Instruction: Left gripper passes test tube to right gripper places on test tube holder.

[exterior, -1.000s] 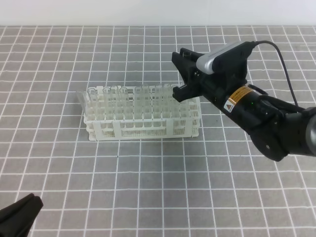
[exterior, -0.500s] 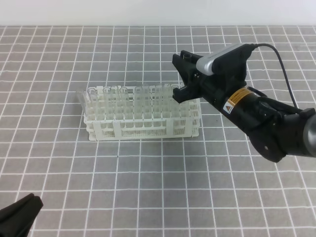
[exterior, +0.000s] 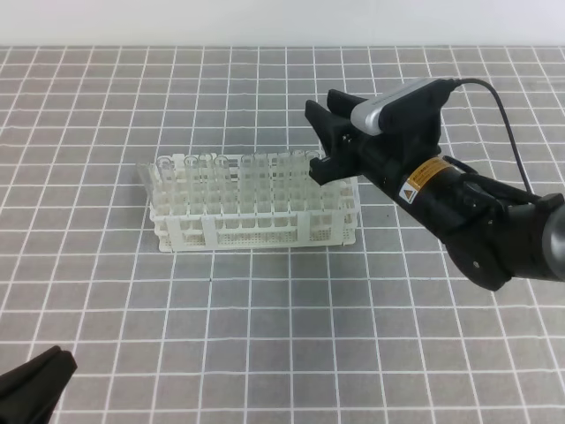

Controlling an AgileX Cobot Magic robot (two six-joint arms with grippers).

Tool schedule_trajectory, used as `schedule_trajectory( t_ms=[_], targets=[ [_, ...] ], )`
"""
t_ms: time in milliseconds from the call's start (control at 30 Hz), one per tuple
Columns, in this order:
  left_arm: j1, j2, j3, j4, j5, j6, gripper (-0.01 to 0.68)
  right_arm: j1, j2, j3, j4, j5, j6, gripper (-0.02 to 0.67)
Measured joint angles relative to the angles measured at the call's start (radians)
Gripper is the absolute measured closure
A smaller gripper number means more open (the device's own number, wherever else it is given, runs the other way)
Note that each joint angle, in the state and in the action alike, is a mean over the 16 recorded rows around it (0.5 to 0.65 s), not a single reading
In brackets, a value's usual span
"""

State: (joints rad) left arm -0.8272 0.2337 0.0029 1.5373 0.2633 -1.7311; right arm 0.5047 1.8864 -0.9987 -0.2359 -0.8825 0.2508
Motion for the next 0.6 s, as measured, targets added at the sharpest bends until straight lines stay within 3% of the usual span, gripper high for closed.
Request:
schedule_trajectory(
  t_ms=[333, 600],
  targets=[
    [0.001, 0.001, 0.002, 0.001, 0.002, 0.001, 0.656, 0.0, -0.057, 0.012, -0.006, 0.055, 0.0, 0.403],
    [0.001, 0.001, 0.002, 0.001, 0.002, 0.001, 0.656, 0.0, -0.245, 0.061, -0.033, 0.222, 0.002, 0.48]
  ],
)
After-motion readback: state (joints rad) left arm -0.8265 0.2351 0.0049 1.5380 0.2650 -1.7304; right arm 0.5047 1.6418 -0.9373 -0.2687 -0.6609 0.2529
